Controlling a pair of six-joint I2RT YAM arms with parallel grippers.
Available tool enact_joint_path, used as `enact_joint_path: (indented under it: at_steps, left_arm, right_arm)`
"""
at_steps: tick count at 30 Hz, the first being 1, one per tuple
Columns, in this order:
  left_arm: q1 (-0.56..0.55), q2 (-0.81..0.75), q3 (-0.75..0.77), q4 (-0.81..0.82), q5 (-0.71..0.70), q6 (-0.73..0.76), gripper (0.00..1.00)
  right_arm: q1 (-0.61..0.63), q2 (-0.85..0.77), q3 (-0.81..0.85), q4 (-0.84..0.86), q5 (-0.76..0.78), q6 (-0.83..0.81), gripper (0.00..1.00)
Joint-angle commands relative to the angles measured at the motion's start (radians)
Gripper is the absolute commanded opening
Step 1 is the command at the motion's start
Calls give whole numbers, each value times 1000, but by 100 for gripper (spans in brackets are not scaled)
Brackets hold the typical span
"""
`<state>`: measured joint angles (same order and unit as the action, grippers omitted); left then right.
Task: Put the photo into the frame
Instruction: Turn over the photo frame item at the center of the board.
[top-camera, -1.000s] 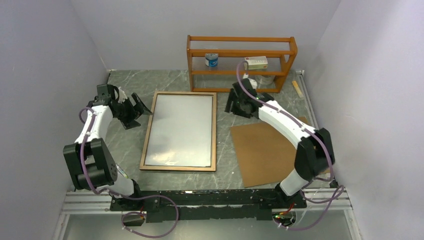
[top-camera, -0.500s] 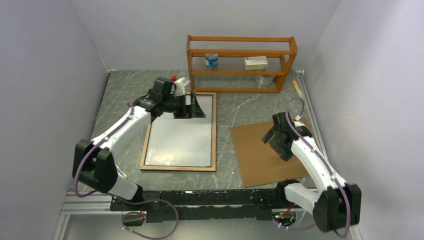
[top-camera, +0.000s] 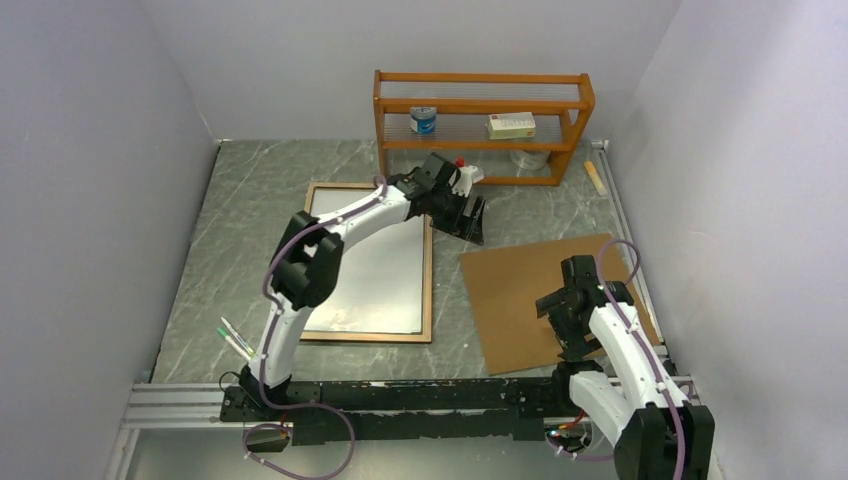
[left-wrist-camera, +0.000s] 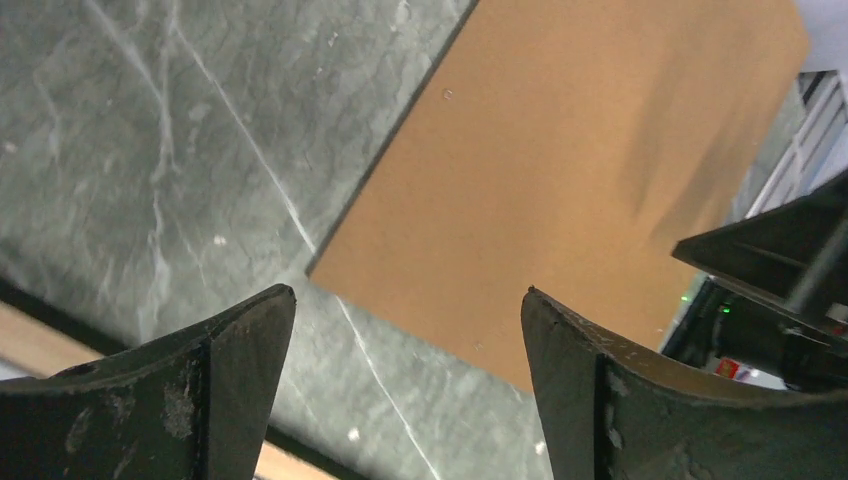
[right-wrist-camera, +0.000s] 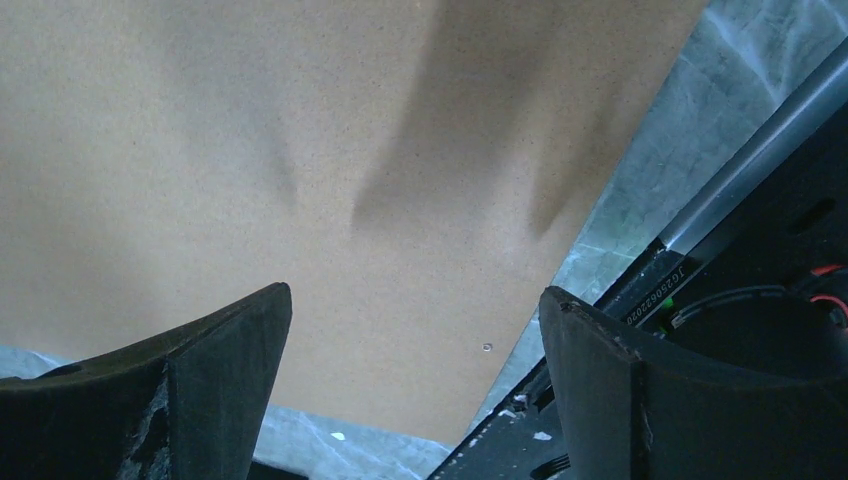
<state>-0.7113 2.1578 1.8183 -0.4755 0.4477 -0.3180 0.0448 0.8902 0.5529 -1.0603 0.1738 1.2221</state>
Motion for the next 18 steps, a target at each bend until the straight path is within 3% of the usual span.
enact_joint_path:
  at_steps: [1, 5, 12, 18]
  left_arm:
    - [7, 105, 112, -17, 67, 90, 89]
    - [4, 189, 161, -11, 149, 113, 90]
    - [4, 262, 199, -26, 156, 151, 90]
    - [5, 290, 194, -44, 221, 186, 90]
  right_arm:
    - [-54, 11, -24, 10, -51, 37, 98]
    - [-123, 24, -64, 32, -93, 42, 98]
    - [-186, 22, -116, 74, -117, 48, 97]
    - [-196, 105, -162, 221, -201, -4, 97]
